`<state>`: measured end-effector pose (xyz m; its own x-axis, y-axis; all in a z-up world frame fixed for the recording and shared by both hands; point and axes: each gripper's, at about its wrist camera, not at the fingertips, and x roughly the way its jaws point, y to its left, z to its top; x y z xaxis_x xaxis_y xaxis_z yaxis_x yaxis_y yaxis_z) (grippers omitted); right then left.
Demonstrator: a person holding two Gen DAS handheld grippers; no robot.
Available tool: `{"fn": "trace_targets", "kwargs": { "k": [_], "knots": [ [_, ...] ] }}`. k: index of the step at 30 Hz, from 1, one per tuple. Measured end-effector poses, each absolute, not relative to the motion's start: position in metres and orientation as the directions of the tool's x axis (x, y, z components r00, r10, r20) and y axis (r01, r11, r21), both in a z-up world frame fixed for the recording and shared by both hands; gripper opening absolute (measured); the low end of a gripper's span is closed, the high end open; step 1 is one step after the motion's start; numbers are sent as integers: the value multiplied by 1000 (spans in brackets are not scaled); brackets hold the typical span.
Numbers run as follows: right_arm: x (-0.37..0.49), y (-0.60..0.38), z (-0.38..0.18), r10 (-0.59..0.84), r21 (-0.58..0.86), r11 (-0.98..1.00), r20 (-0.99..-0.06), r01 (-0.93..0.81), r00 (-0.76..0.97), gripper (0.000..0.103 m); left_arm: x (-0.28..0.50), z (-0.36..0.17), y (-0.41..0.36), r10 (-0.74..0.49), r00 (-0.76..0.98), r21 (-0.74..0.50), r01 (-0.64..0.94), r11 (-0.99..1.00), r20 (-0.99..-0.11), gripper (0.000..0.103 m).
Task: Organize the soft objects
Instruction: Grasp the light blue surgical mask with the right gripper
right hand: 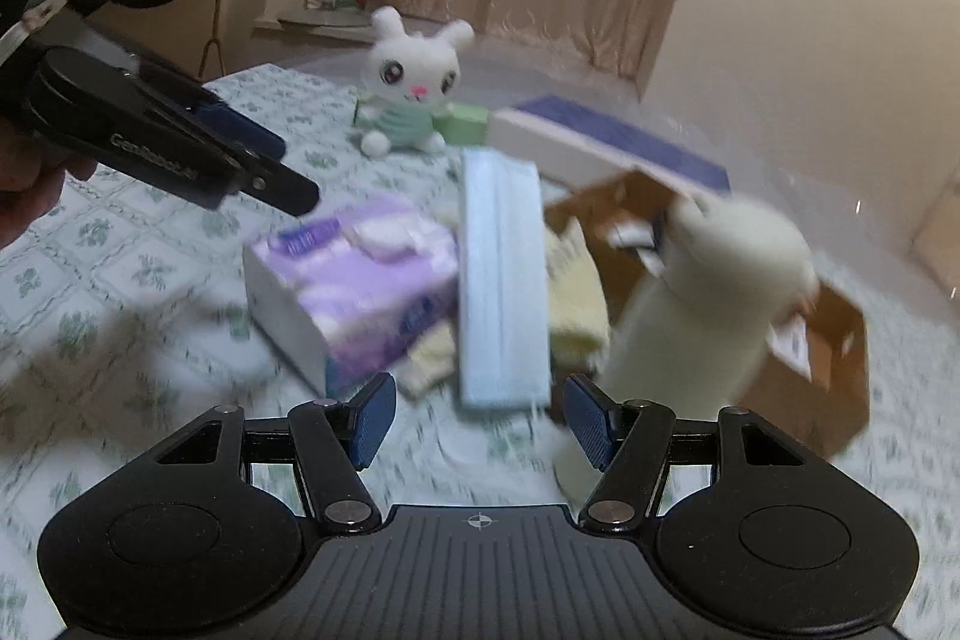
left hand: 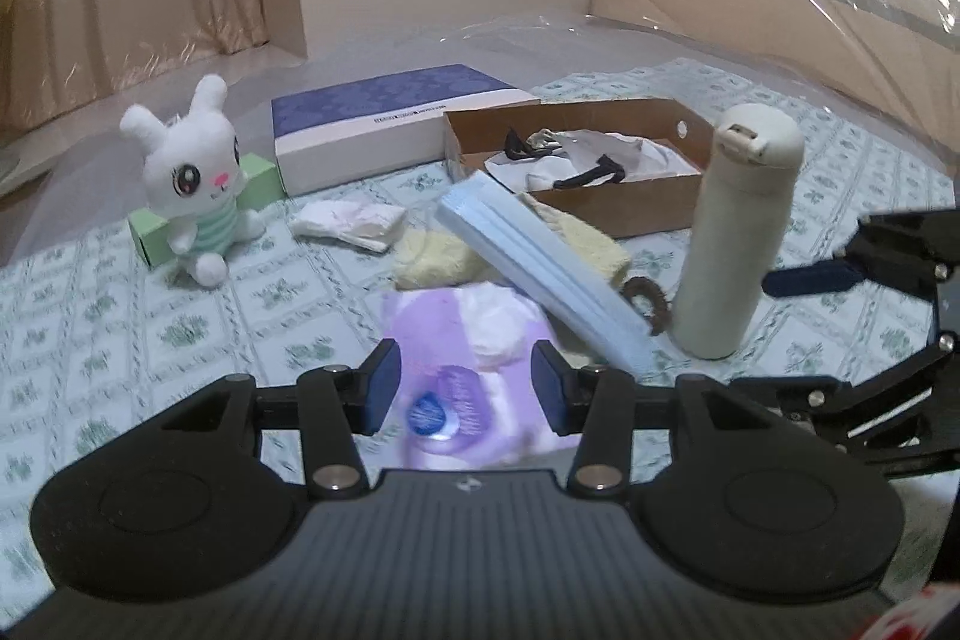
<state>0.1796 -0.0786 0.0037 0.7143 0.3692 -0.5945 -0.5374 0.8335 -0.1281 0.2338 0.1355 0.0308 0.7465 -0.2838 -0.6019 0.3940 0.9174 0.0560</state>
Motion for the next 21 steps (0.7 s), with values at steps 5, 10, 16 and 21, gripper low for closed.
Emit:
{"fn": "trace_targets", "kwargs": {
  "k": [5,10,16,21],
  "knots": [
    [194,-40,5,334,-206,830,-559,-518,758,54,246,33,156,-264,759,91,390,916,-595,44],
    [220,-12,-8,264,-310,812,-561,-495,785,48,253,32,167,-279,765,80,394,916,-580,45],
    [249,-1,-25,195,-377,791,-592,-482,782,47,260,20,173,-302,755,55,407,912,-582,45],
    [265,5,-38,175,-407,769,-607,-493,775,46,265,10,176,-321,745,28,415,909,-585,46]
  ]
}}
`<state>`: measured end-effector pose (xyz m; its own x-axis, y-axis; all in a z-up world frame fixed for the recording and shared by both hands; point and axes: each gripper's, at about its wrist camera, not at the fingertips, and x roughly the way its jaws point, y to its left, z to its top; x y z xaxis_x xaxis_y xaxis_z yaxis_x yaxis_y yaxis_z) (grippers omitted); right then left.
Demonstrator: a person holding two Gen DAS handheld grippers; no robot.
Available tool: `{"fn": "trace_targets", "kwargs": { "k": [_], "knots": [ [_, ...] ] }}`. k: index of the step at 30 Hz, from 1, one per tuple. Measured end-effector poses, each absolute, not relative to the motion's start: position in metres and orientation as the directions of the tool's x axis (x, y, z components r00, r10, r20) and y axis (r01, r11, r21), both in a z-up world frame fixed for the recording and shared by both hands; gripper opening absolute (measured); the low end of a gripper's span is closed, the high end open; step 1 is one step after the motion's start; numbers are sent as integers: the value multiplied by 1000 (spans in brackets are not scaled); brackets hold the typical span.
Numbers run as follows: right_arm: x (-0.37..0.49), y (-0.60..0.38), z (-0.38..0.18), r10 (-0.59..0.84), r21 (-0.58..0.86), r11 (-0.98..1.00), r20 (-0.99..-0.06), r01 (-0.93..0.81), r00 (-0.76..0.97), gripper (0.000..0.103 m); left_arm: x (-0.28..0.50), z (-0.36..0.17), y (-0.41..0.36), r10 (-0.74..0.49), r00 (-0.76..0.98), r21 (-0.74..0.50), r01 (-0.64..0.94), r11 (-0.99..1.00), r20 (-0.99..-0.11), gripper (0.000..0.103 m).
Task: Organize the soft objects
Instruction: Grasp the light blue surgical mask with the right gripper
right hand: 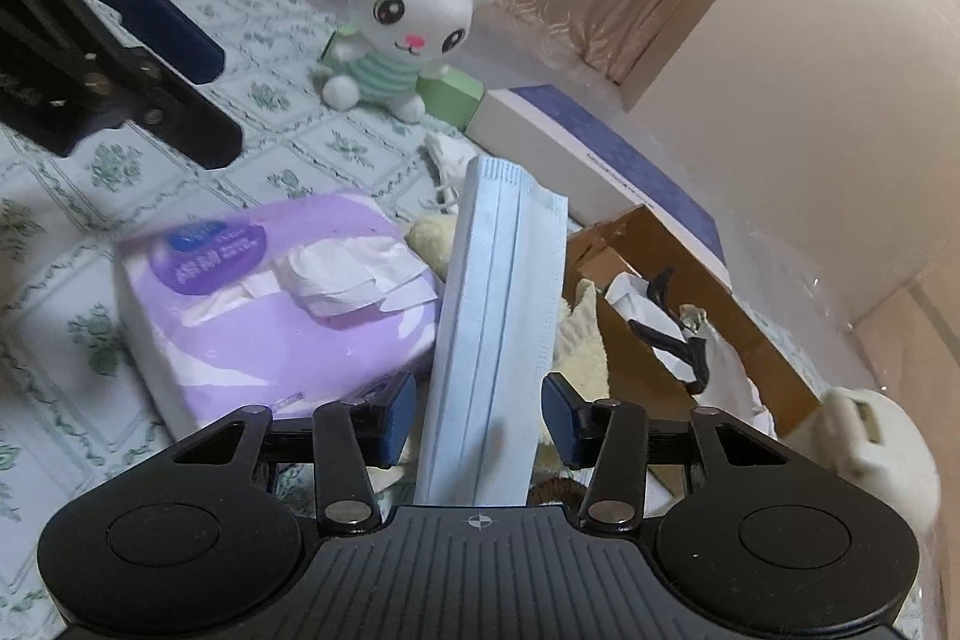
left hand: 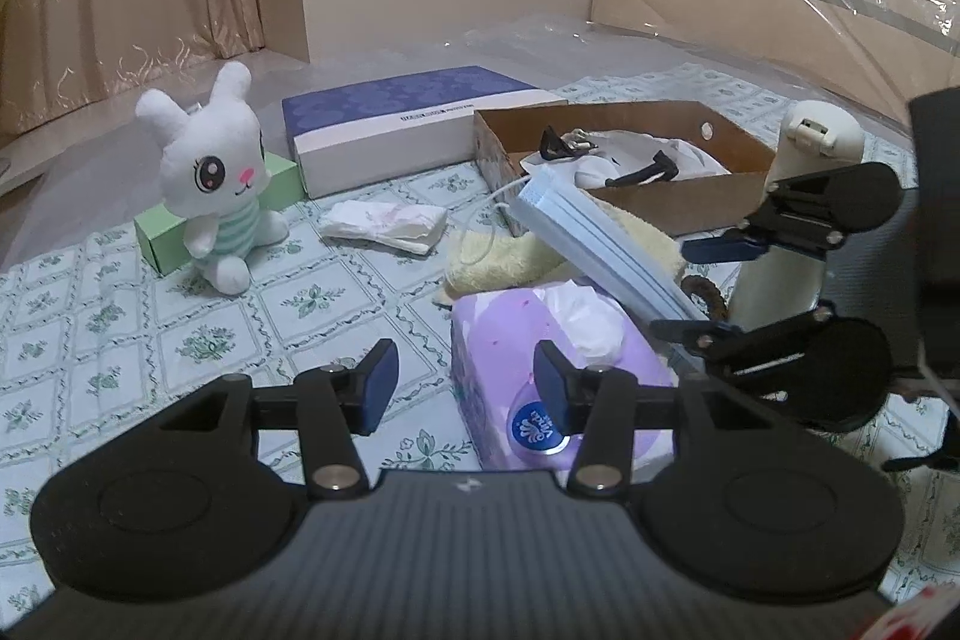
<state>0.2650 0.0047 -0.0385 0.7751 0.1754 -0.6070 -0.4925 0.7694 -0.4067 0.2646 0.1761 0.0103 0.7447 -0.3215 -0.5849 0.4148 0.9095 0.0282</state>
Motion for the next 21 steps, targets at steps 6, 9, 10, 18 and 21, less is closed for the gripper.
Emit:
{"fn": "trace_targets", "kwargs": {
  "k": [6,9,10,18,21],
  "knots": [
    [278,12,-49,153,-440,752,-607,-490,780,45,271,2,178,-331,737,20,423,906,-589,46],
    [284,13,-52,146,-439,754,-614,-489,776,33,273,0,178,-335,737,12,422,907,-587,46],
    [284,14,-53,145,-442,751,-614,-490,776,27,274,0,179,-336,737,10,421,907,-587,46],
    [280,13,-49,149,-438,763,-597,-475,789,2,273,-2,177,-333,732,12,422,906,-594,46],
    [272,8,-41,157,-422,780,-581,-461,798,2,271,1,175,-334,732,17,427,904,-593,46]
  ]
}}
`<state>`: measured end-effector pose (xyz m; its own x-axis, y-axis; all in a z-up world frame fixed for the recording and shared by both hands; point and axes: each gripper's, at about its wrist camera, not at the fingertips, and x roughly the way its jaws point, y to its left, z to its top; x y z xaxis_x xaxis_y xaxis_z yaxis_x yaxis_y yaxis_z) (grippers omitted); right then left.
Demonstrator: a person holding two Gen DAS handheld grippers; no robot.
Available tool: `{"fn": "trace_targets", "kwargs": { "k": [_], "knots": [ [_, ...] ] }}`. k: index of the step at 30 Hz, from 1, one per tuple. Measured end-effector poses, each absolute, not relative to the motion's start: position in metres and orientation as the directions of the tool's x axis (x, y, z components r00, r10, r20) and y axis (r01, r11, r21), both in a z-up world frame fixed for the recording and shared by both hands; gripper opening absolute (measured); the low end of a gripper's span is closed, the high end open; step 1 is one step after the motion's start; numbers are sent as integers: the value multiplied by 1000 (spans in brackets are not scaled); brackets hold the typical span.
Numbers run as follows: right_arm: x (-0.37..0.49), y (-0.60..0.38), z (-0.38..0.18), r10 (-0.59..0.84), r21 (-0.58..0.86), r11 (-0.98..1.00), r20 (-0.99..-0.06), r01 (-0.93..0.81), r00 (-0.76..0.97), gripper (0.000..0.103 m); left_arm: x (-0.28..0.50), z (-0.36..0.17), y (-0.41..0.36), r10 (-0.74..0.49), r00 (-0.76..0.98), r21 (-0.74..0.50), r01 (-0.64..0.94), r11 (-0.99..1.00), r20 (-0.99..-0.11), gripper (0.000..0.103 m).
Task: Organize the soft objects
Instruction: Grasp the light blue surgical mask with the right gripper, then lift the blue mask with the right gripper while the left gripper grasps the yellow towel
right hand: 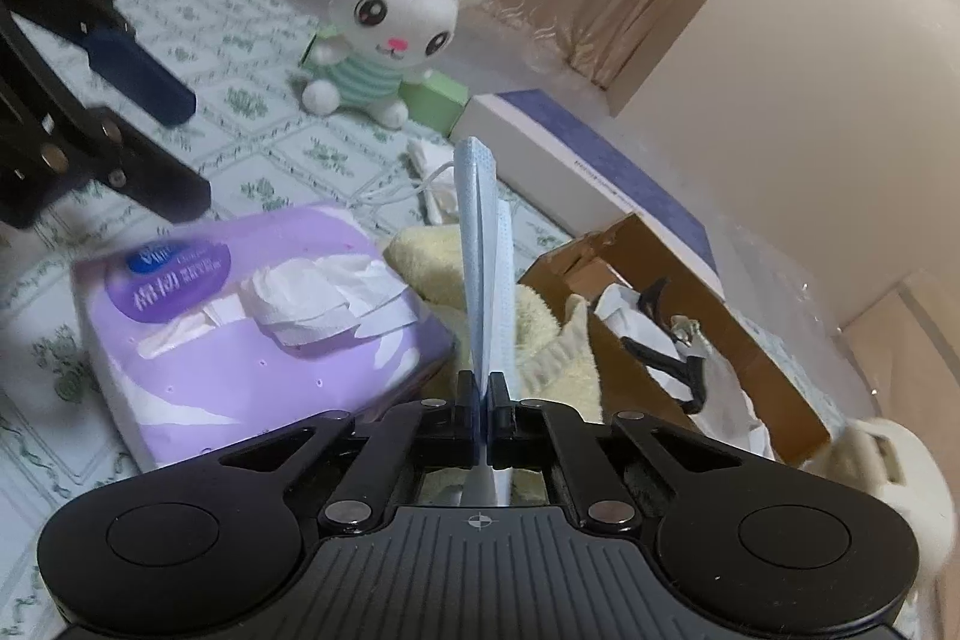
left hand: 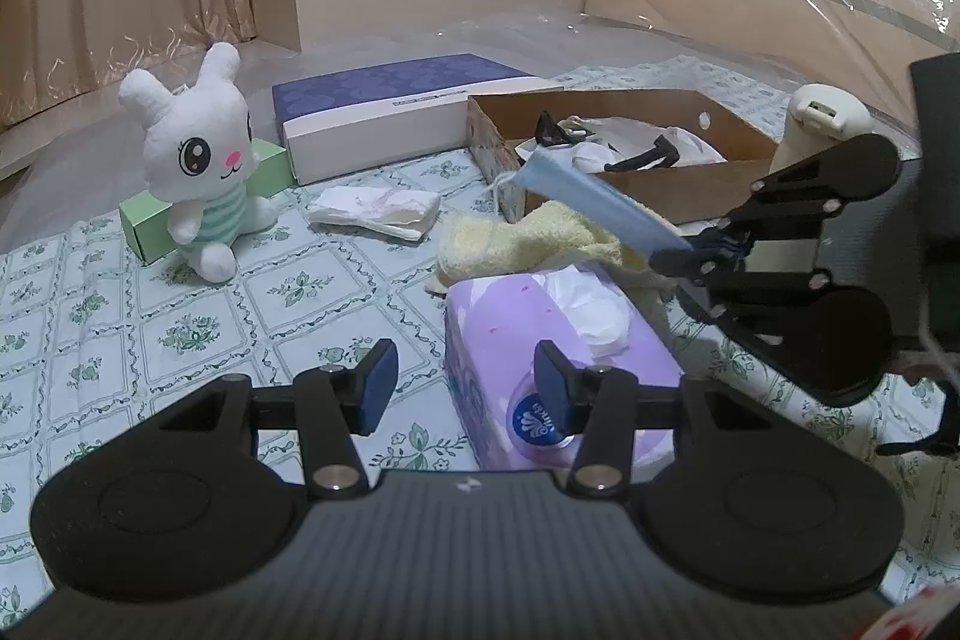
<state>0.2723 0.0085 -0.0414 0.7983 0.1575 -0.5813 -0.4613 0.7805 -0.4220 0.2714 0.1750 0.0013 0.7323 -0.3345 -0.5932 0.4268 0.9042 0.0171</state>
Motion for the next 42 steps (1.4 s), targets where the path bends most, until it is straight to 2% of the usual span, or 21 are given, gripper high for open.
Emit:
{"fn": "trace_targets", "kwargs": {
  "k": [6,15,19,21,26,36,42],
  "knots": [
    [250,-5,-20,207,-357,806,-577,-472,790,2,268,13,168,-344,736,42,450,892,-583,46],
    [209,-43,-5,295,-264,772,-657,-578,694,1,268,29,158,-371,715,87,515,853,-592,46],
    [191,-66,-5,324,-278,687,-709,-671,626,1,275,34,150,-384,686,109,559,822,-618,48],
    [185,-80,-6,327,-281,650,-735,-706,594,1,279,35,147,-390,670,115,578,808,-632,53],
    [177,-119,-14,297,-315,546,-793,-776,532,2,293,34,131,-395,619,126,628,768,-679,59],
    [198,-190,-32,197,-388,381,-853,-839,484,2,335,32,92,-365,530,139,690,711,-765,83],
    [234,-220,-40,153,-399,302,-876,-866,457,2,367,21,63,-339,472,130,716,686,-813,85]
  ]
}}
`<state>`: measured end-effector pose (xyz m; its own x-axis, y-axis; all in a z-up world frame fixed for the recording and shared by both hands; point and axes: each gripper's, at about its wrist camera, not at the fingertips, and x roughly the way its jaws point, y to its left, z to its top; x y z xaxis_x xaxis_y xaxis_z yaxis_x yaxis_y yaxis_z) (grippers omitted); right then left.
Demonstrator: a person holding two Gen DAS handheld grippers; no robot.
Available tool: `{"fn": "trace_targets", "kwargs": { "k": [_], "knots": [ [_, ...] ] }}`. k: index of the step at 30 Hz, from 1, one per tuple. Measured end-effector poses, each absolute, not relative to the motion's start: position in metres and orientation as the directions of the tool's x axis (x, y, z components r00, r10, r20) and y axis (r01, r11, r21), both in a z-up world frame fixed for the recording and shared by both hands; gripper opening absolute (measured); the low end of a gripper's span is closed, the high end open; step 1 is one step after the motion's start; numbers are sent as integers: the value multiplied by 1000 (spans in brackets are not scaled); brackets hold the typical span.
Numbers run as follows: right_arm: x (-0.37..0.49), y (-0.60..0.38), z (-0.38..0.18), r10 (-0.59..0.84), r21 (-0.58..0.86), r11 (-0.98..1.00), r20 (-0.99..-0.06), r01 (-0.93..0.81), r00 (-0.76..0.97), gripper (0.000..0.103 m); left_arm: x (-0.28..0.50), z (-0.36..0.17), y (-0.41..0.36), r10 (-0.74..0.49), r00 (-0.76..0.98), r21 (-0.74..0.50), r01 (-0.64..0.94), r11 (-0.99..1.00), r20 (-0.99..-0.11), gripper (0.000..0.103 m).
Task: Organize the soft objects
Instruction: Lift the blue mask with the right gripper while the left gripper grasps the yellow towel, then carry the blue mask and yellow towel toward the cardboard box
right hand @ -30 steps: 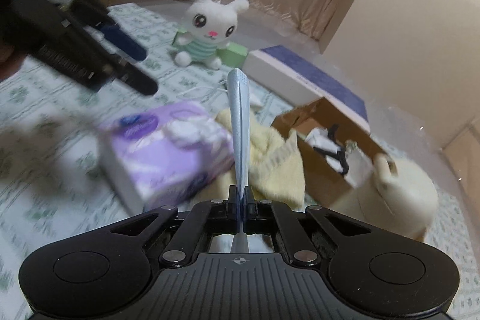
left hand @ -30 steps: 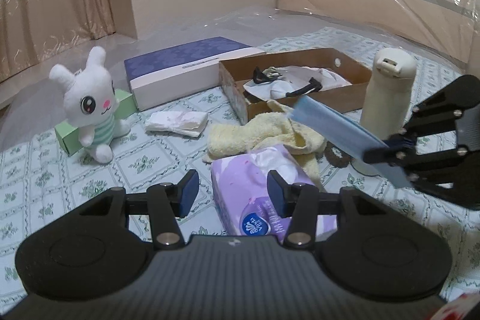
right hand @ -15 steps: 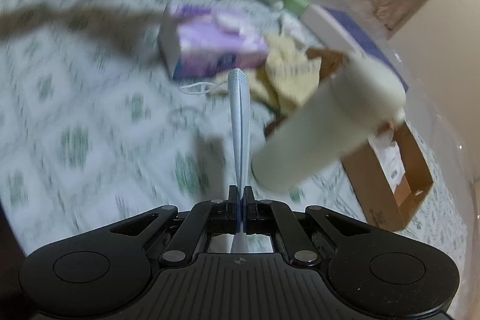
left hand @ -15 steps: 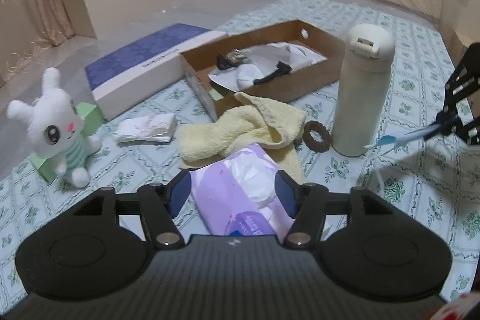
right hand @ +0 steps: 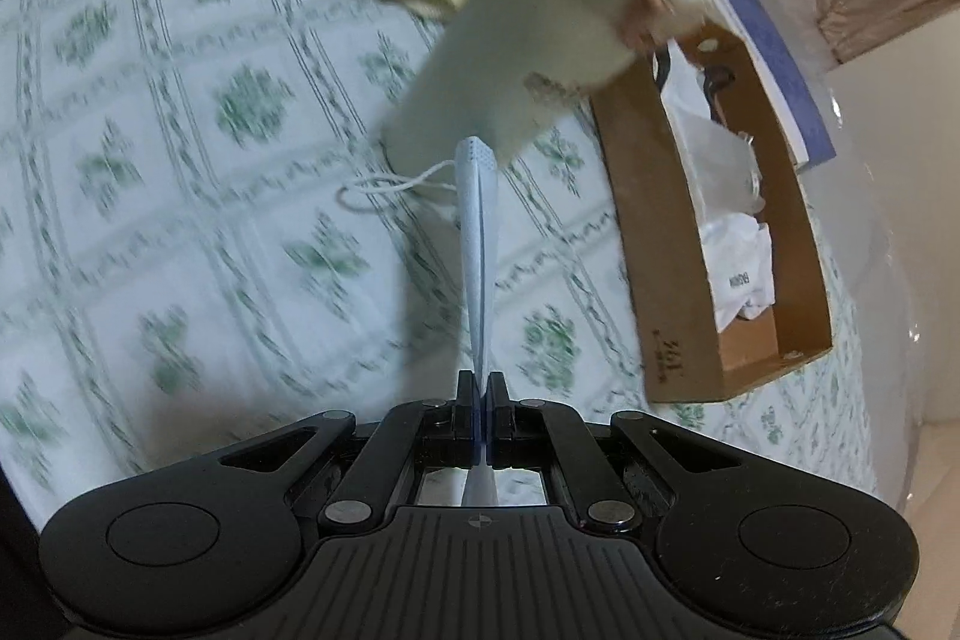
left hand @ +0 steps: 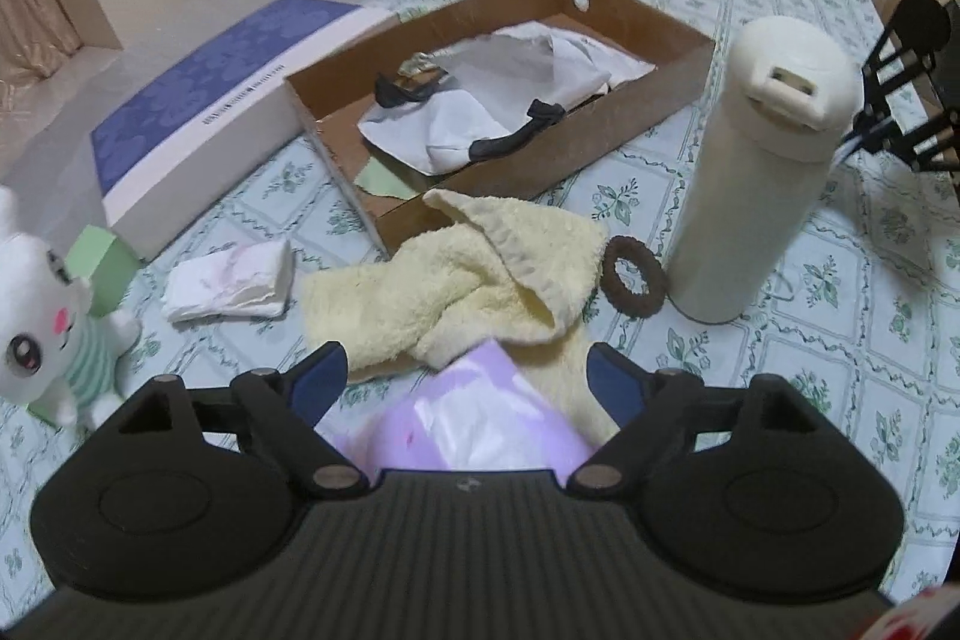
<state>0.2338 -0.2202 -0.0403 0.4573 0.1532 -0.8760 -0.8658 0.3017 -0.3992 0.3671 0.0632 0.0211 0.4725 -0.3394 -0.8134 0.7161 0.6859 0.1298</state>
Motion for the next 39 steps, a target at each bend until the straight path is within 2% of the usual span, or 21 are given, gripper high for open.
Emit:
{"fn": "trace_targets", "kwargs": {
  "k": [7,14,20,24,25,27,28,30,33,39],
  "knots": [
    [272,-238,-48,142,-416,246,-878,-875,457,2,402,-1,27,-302,404,120,746,655,-863,86],
    [308,-242,-53,164,-424,284,-862,-860,480,2,427,-25,5,-269,337,87,754,651,-902,86],
    [325,-240,-56,205,-407,338,-848,-849,488,2,440,-42,-6,-213,321,108,746,658,-923,85],
    [330,-238,-58,224,-395,368,-841,-842,492,2,447,-47,-9,-206,302,84,726,682,-931,64],
    [331,-237,-59,228,-394,373,-839,-840,494,2,448,-48,-9,-207,297,78,722,687,-932,55],
    [331,-237,-60,237,-389,380,-836,-839,495,2,449,-49,-11,-213,291,64,715,696,-933,42],
    [330,-237,-60,242,-385,386,-834,-838,495,2,448,-48,-12,-213,295,68,716,695,-932,31],
    [330,-237,-60,249,-382,391,-832,-838,495,2,446,-46,-14,-203,309,85,713,696,-929,21],
    [329,-238,-58,251,-384,401,-827,-832,503,2,443,-42,-13,-202,317,91,710,698,-927,16],
    [326,-242,-45,262,-388,438,-808,-811,528,2,435,-12,1,-237,360,76,674,735,-902,15]
  ]
}}
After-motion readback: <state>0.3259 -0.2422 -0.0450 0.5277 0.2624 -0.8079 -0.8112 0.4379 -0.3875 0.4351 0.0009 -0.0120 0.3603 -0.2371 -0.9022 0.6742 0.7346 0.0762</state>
